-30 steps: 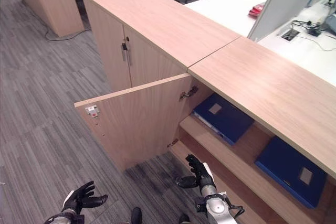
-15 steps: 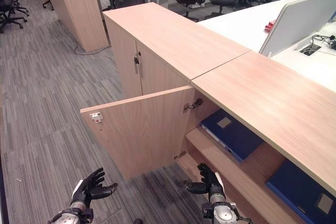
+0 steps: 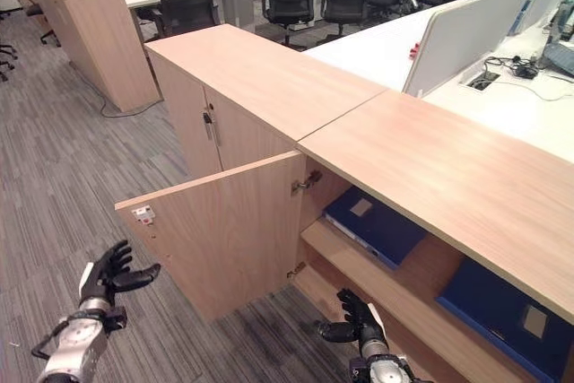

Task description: Put the empty folder in the office cabinet

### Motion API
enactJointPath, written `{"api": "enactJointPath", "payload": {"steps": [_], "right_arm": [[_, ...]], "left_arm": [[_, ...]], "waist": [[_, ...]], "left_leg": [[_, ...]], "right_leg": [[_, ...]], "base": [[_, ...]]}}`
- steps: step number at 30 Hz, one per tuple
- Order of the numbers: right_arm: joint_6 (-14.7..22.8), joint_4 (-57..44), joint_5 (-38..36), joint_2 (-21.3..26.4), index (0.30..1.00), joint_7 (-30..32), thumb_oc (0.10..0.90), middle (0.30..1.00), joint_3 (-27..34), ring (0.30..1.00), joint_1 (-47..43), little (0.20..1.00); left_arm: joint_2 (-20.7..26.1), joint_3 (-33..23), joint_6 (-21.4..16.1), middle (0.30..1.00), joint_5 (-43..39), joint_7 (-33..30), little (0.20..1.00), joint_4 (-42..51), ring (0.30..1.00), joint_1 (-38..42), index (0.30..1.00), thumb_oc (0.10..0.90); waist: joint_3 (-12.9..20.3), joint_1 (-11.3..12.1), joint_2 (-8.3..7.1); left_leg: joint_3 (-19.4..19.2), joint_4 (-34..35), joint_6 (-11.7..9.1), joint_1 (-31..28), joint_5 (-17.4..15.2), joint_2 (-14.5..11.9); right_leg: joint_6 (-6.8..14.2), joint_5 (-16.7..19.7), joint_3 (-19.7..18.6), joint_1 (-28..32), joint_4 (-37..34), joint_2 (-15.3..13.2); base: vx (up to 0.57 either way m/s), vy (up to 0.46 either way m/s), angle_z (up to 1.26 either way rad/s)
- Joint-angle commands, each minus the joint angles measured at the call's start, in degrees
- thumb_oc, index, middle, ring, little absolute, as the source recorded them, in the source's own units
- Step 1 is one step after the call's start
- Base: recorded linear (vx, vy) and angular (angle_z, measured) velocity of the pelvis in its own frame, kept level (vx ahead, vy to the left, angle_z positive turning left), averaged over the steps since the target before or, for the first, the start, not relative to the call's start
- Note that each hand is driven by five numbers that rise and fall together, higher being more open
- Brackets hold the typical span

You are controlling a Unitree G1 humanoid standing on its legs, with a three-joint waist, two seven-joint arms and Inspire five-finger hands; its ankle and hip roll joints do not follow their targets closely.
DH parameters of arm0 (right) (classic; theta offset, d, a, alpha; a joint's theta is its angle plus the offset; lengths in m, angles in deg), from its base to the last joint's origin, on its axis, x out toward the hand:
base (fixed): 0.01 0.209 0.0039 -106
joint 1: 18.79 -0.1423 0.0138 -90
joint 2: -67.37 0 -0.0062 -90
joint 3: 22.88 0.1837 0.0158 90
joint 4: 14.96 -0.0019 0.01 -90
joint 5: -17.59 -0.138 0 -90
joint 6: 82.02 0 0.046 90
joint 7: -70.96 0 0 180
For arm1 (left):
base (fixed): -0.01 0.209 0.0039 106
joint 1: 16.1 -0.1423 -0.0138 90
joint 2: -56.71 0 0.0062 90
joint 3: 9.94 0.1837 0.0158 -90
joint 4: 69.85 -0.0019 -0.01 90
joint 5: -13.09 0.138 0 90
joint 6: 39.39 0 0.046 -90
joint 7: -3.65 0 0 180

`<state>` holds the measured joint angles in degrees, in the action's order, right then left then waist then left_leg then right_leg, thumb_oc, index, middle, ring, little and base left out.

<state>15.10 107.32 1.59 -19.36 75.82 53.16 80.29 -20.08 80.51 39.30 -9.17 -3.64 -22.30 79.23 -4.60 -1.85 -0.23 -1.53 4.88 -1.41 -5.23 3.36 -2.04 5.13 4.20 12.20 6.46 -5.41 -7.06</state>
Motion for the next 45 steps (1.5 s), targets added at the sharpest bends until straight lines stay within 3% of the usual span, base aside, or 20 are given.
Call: {"api": "enactJointPath", "payload": {"steps": [1,10,17,22,30,34,35,36,37,39,40,42,43,45], "right_arm": [[4.19,-4.45,-1.49,2.86,0.9,-1.24,0.8,0.9,-1.37,0.9,-3.18,0.9],[3.87,-3.8,-1.06,3.5,0.9,-2.13,0.8,0.9,-1.88,0.9,-2.86,0.9],[3.36,-2.28,-0.77,2.62,0.9,-1.68,0.8,0.9,-1.64,0.9,-3.69,0.9],[2.13,-2.04,0.3,1.8,0.9,-1.09,0.8,0.9,0.42,0.9,-4.58,0.9],[1.85,-1.83,0.3,1.8,0.9,-1.43,0.8,0.9,3.6,0.9,-3.78,0.9],[2.03,-0.32,0.41,1.81,0.9,-0.65,0.8,0.9,4.72,0.9,-4.5,0.9],[1.95,1.22,-0.01,2.25,0.9,0.4,0.8,0.9,4.83,0.9,-7.13,0.9],[2.16,1.64,-0.4,2.57,0.9,1.0,0.8,0.9,4.82,0.9,-8.3,0.9],[2.18,1.72,-0.42,2.58,0.9,1.01,0.8,0.9,4.84,0.9,-8.45,0.9],[2.19,3.39,-1.44,2.82,0.9,2.04,0.8,0.9,3.52,0.9,-11.9,0.9],[2.21,4.8,-1.76,2.01,0.9,2.78,0.8,0.9,4.56,0.9,-12.56,0.9],[2.22,5.57,-2.24,1.43,0.9,3.41,0.8,0.9,5.25,0.9,-13.11,0.9],[1.82,5.45,-2.63,0.23,0.9,4.59,0.8,0.9,6.34,0.9,-14.18,0.9],[1.59,4.64,-3.14,-1.14,0.9,4.41,0.8,0.9,6.1,0.9,-14.14,0.9]], "left_arm": [[5.78,-0.13,-5.09,0.9,-0.46,-0.86,0.9,-3.86,0.9,9.82,0.9,0.8],[9.62,4.81,-4.34,0.9,0.98,1.31,0.9,-5.46,0.9,17.77,0.9,0.8],[5.85,8.8,-4.67,0.9,-0.69,3.87,0.9,3.53,0.9,16.33,0.9,0.8],[-1.4,12.54,-3.67,0.9,-6.3,11.36,0.9,20.8,0.9,4.78,0.9,0.8],[-1.23,15.68,-0.56,0.9,-8.07,20.66,0.9,32.14,0.9,-10.33,0.9,0.8],[-0.29,16.53,0.44,0.9,-9.49,23.0,0.9,36.39,0.9,-13.66,0.9,0.8],[0.12,17.52,0.65,0.9,-10.75,23.54,0.9,39.49,0.9,-13.38,0.9,0.8],[-0.17,17.98,0.75,0.9,-11.59,23.59,0.9,40.69,0.9,-12.99,0.9,0.8],[-0.18,17.96,0.78,0.9,-11.62,23.59,0.9,40.7,0.9,-12.88,0.9,0.8],[-0.7,19.12,0.27,0.9,-11.92,22.71,0.9,42.51,0.9,-11.95,0.9,0.8],[-1.3,20.01,-0.07,0.9,-12.08,22.68,0.9,44.09,0.9,-10.44,0.9,0.8],[-1.57,20.13,-0.11,0.9,-12.86,22.63,0.9,44.72,0.9,-9.59,0.9,0.8],[-1.83,20.35,-0.04,0.9,-14.01,22.2,0.9,45.87,0.9,-7.78,0.9,0.8],[-1.82,20.49,-0.3,0.9,-14.54,22.34,0.9,46.6,0.9,-7.2,0.9,0.8]], "waist": [[2.04,-0.32,0.56],[2.3,-1.87,0.38],[1.94,-1.73,0.21],[0.75,-0.98,0.62],[-0.64,-0.61,2.77],[-1.17,-0.86,4.01],[-3.01,-0.75,4.9],[-4.23,-0.46,4.86],[-4.23,-0.48,4.87],[-4.94,0.61,4.71],[-4.64,0.21,5.22],[-4.65,-0.69,5.42],[-4.98,-1.75,5.25],[-4.9,-2.25,5.05]], "left_leg": [[-2.68,0.12,-6.0,-1.36,-3.44,-4.65],[-3.42,0.12,-6.11,-1.37,-3.53,-4.89],[-3.31,0.12,-5.9,-1.13,-3.6,-4.78],[-3.05,0.12,-5.46,-1.22,-3.6,-4.57],[-3.63,0.12,-5.29,-1.19,-3.42,-4.65],[-3.77,0.12,-5.26,-1.32,-3.47,-4.63],[-2.09,-1.88,-5.02,-0.88,-3.63,-4.3],[0.54,-4.6,-5.09,0.86,-4.19,-3.55],[0.6,-5.17,-5.05,1.28,-4.49,-3.52],[10.6,-7.7,-4.76,3.77,-7.79,0.38],[13.99,-5.31,-3.66,3.07,-8.69,1.2],[12.4,-4.06,-3.38,2.47,-8.35,0.79],[7.77,-1.83,-2.56,1.2,-8.15,-0.01],[2.97,-0.25,-2.52,-0.16,-8.06,-0.62]], "right_leg": [[5.88,-4.99,1.8,2.68,0.83,-2.86],[6.3,-4.39,1.1,1.96,0.99,-2.95],[6.26,-4.24,1.01,1.76,1.03,-3.08],[5.91,-4.25,0.93,1.81,0.9,-3.19],[5.66,-4.31,0.27,1.37,0.65,-3.18],[5.58,-4.52,-0.52,1.01,0.69,-3.05],[5.41,-4.3,-3.14,-0.52,1.52,-2.92],[5.17,-4.24,-4.3,-1.69,2.35,-3.03],[5.18,-4.34,-4.31,-1.93,2.57,-3.07],[5.01,-4.2,-8.96,-7.35,5.21,-2.76],[4.84,-4.22,-11.38,-8.87,5.81,-1.57],[5.17,-3.63,-11.48,-9.65,6.06,-1.72],[6.34,-2.07,-9.84,-13.26,8.71,-2.31],[7.63,-1.25,-5.48,-14.94,11.54,-4.04]], "base": [[0.0,0.006,-0.06],[0.0,0.01,-0.06],[0.0,0.0,0.0],[0.0,-0.007,0.02],[-0.01,-0.03,-0.02],[-0.04,-0.007,-0.1],[-0.2,0.039,-0.18],[-0.18,0.04,-0.31],[-0.16,0.043,-0.45],[-0.16,0.083,-0.63],[-0.12,0.066,-0.93],[-0.09,0.101,-1.18],[-0.1,0.121,-0.87],[-0.07,0.04,-0.96]]}}
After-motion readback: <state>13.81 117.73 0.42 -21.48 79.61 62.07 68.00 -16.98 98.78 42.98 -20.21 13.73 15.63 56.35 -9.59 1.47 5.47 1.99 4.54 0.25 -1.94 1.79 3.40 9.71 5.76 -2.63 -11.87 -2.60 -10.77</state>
